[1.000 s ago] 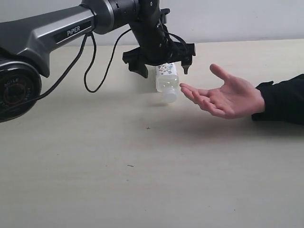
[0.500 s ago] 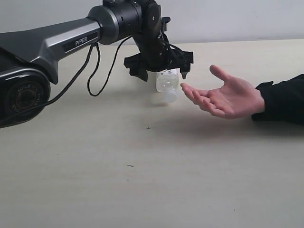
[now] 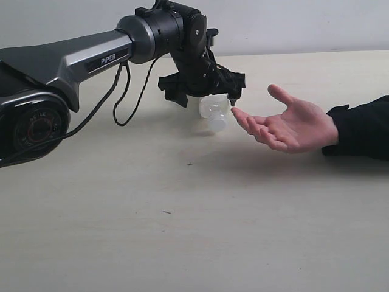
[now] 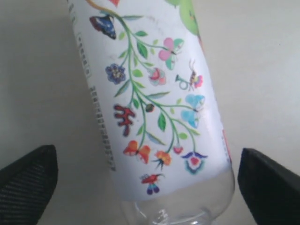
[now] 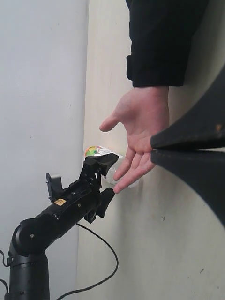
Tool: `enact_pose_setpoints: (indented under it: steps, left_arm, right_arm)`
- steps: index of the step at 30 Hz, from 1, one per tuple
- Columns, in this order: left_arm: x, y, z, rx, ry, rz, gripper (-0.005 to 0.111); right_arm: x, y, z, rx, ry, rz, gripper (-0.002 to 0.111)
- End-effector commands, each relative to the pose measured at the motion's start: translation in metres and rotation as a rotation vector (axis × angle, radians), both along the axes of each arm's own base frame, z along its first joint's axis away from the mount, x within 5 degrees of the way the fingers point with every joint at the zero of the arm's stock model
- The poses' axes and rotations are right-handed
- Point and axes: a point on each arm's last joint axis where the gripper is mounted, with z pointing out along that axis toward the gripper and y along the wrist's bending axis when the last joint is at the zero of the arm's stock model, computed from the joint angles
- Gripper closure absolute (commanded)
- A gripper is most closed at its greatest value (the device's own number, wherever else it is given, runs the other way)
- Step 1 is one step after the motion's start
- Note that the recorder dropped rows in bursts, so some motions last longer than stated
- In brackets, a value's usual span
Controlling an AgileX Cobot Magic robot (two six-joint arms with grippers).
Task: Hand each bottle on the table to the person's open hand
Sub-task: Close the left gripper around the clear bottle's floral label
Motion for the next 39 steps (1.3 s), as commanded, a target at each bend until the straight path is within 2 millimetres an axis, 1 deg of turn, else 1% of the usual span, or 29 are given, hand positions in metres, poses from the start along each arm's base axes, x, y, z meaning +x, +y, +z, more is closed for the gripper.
enact_pose_setpoints:
  steps: [1,9,11,13,17,19,21,23,29,34,39]
  left_arm:
    - [0.0006,-0.0015,0.0042,-0.003,-0.019,-0.004,0.004]
    - [0.0005,-0.0014,0.0042,-0.002,-0.018,-0.004,0.004]
    - [0.0000,-0.0012,0.0039,0.001,-0.012,-0.004,0.006]
    - [-0.0001,-0.0011,0.0038,-0.006,-0.005,0.017,0.013]
    - [0.0004,-0.0001,0.0038,-0.004,-0.007,0.042,0.038]
    - [0.0004,-0.0001,0.0038,-0.005,-0.006,0.043,0.046]
    - [0.0004,-0.0001,0.0038,-0.005,-0.006,0.043,0.049]
    - [0.0006,-0.0002,0.0039,-0.006,-0.008,0.043,0.050]
    - [0.0015,-0.0007,0.0044,0.021,-0.037,-0.037,0.050]
    - [0.0005,-0.0014,0.0042,0.010,-0.024,-0.032,0.049]
    - [-0.0002,-0.0011,0.0038,0.015,-0.017,-0.035,0.028]
  right_arm:
    - [0.0001,-0.0001,-0.0021,-0.006,0.001,-0.003,0.108]
    - [0.0001,-0.0001,-0.0021,-0.006,0.001,-0.003,0.108]
    - [0.0001,-0.0001,-0.0021,-0.006,0.001,-0.003,0.108]
    - [0.0001,-0.0001,-0.0021,-0.006,0.001,-0.003,0.108]
    - [0.0001,-0.0001,-0.0021,-0.006,0.001,-0.003,0.108]
    - [0.0001,-0.0001,-0.0021,-0.006,0.001,-0.003,0.108]
    - [0.0001,-0.0001,-0.0021,-0.006,0.001,-0.003,0.108]
    - [0.0001,-0.0001,-0.0021,-0.006,0.001,-0.003,0.108]
    - [0.0001,-0.0001,-0.0021,-0.006,0.001,-0.003,0.108]
    - [0.0001,-0.0001,-0.0021,-0.006,0.001,-0.003,0.108]
    - [0.0001,-0.0001,-0.0021,-0.006,0.001,-0.003,0.108]
